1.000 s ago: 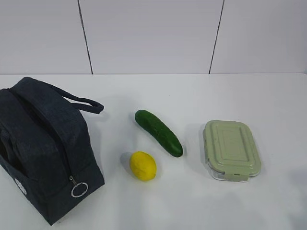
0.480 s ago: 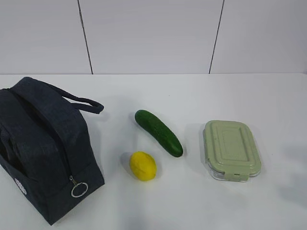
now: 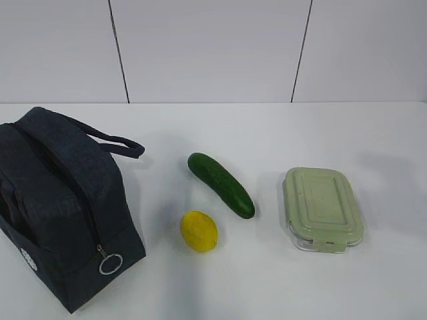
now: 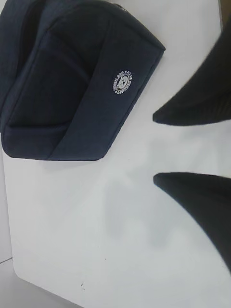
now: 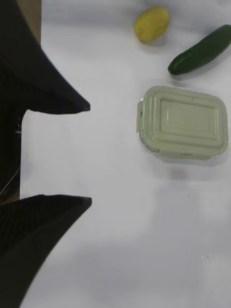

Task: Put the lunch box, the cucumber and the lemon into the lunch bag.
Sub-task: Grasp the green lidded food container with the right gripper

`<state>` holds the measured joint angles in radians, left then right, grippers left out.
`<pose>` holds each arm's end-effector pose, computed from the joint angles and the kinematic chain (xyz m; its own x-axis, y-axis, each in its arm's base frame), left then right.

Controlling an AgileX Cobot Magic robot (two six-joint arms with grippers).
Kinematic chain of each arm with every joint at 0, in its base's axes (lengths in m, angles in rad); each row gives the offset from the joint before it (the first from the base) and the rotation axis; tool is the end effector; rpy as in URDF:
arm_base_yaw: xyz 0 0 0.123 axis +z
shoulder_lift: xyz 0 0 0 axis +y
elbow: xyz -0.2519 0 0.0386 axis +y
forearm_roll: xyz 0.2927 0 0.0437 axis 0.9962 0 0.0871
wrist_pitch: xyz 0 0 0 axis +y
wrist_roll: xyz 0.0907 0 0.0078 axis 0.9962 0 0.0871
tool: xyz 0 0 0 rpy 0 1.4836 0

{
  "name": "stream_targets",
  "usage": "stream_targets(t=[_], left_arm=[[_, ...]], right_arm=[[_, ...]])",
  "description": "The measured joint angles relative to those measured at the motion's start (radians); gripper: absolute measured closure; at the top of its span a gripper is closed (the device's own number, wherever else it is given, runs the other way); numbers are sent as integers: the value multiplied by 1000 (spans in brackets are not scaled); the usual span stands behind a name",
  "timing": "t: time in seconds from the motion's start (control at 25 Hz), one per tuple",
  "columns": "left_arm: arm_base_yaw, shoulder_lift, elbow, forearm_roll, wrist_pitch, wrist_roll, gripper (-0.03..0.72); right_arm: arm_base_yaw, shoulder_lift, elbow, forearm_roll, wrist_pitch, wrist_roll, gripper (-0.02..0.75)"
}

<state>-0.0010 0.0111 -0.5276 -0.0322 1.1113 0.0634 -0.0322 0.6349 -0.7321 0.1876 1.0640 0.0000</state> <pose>0.0609 -0.0027 0.3026 -0.4840 0.0496 -0.8736 0.0500 0.9983 0.0289 0.1652 0.0095 0.3065 -0.7687 0.1153 -0.6291 -0.0026 0.9830 0.1833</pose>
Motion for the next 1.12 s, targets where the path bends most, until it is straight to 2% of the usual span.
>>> stream_targets(t=[0.12, 0.24, 0.56, 0.8, 0.92, 1.12], left_arm=[[0, 0, 0, 0, 0, 0, 446], [0, 0, 0, 0, 0, 0, 446], [0, 0, 0, 0, 0, 0, 446], [0, 0, 0, 0, 0, 0, 446], [0, 0, 0, 0, 0, 0, 446], [0, 0, 0, 0, 0, 0, 446]], right_arm=[[0, 81, -28, 36, -43, -9, 197], [0, 162, -60, 71, -56, -35, 141], [0, 452, -166, 339, -23, -293, 127], [-8, 650, -241, 451, -10, -442, 127], [-47, 735, -249, 510, -10, -521, 127], [-180, 861, -252, 659, 7, -731, 127]])
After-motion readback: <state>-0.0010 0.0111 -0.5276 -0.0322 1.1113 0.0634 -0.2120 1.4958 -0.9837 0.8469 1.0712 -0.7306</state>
